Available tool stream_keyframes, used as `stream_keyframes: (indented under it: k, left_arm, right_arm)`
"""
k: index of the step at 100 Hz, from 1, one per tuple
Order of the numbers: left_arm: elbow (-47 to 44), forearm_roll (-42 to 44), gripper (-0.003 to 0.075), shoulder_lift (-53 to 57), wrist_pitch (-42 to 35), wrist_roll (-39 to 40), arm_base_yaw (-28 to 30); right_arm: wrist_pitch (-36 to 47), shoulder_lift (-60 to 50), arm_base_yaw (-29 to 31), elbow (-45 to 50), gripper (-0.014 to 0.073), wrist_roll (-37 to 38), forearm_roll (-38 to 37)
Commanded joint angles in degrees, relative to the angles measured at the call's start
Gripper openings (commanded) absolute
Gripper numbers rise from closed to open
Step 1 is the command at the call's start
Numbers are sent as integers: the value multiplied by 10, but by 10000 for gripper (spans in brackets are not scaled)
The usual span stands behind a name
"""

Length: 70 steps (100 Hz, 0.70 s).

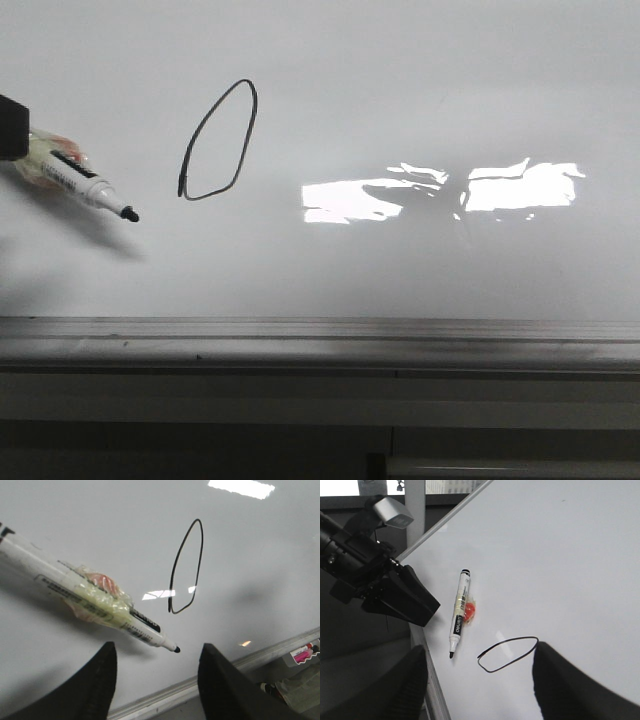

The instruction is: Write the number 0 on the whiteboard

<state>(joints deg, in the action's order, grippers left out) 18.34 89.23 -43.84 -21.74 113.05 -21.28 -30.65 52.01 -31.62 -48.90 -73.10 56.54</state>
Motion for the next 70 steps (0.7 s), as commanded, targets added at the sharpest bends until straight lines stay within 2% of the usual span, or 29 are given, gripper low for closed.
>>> stream_keyframes:
  k: [1, 6, 11, 18, 23, 33, 53, 70]
  left_arm:
    - [9, -6, 302, 27, -18, -2, 1]
    - [7, -6, 244, 45, -18, -2, 1]
    - [6, -5, 150, 65, -17, -12, 1]
    - [6, -5, -8, 93, -17, -49, 1]
    - [6, -5, -20, 114, -17, -76, 1]
    - [6, -5, -20, 155, 2, -119, 1]
    - [-5, -5, -20, 234, 35, -224, 1]
    - [-29, -5, -20, 269, 78, -222, 1]
  right_arm:
    - [24, -30, 3, 3, 379, -5, 8]
    - [24, -48, 3, 19, 335, -5, 7]
    - [24, -70, 3, 40, 252, -3, 7]
    - [31, -105, 3, 71, 72, 7, 7]
    - [37, -132, 3, 94, -80, 6, 7]
    - [72, -193, 3, 147, -67, 7, 8]
    - [196, -345, 3, 273, -68, 5, 8]
    - [220, -444, 3, 337, -69, 5, 8]
